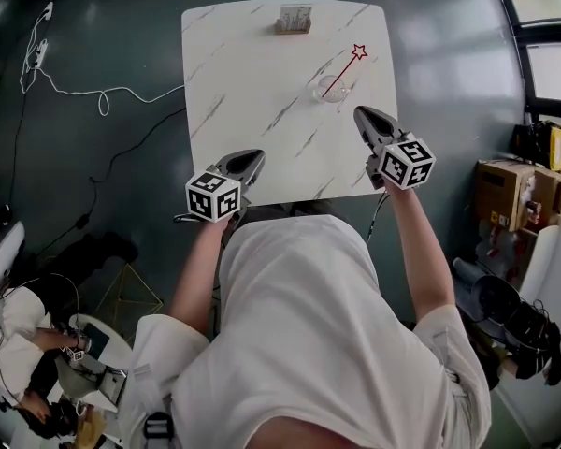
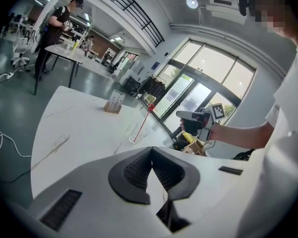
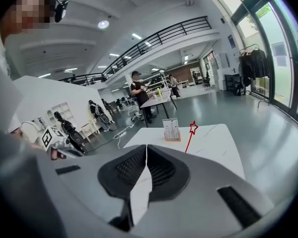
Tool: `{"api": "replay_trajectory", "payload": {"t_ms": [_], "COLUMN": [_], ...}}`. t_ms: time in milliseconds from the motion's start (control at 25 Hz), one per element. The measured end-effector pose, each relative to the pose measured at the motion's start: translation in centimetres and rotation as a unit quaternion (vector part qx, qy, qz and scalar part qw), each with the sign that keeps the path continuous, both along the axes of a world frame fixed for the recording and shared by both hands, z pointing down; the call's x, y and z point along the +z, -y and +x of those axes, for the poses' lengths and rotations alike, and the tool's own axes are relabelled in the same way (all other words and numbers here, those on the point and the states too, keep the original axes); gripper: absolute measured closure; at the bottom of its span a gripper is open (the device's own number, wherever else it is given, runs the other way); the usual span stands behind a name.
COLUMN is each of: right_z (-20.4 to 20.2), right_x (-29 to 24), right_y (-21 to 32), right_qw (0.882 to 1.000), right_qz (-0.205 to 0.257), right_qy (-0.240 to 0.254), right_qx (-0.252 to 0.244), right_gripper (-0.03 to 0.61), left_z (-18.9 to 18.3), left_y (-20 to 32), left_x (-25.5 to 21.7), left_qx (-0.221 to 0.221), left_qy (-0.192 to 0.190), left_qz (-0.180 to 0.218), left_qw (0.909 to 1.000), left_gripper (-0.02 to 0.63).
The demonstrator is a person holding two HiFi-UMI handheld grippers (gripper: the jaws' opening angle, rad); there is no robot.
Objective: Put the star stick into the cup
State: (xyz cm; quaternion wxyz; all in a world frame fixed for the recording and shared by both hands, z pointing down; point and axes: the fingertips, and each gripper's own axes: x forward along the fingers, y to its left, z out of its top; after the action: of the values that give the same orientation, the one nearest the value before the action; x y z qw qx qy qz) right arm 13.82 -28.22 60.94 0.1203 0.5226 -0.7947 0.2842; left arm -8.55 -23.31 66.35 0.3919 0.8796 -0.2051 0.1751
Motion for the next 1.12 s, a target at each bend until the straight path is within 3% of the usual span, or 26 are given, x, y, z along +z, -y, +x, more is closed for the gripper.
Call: {"api": "replay_trajectory", "payload": {"t_ms": [320,760,1120], "right_z": [1.3,7.2,11.9], "right_x": [-2.0,-4.1,-4.8], "right_y": [-3.0,-8.3,-14.2], "right_qw": [0.999,0.995,0.991], "right_qz": [0.022,0.056,0.060], "right_qy": [0.020,0.044,0.015], "right_qx": [-0.041,-0.068,-0.115], "right_gripper": [0.551,0.551,0.551], "left_z": [2.1,6.2,9.1], "left_y": [-2.7,-8.0,-12.7], "left_x": [-2.9,-5.4,-7.2], "left_qx": [-0.048,-0.150,-0.197], "left_qy": [0.003,-0.002,0.022], "left_qz": [0.030,0.048,0.093], "left_qw": [0.9984,0.9875,0.9758], "left_gripper": [0.600,0.600,0.600]}}
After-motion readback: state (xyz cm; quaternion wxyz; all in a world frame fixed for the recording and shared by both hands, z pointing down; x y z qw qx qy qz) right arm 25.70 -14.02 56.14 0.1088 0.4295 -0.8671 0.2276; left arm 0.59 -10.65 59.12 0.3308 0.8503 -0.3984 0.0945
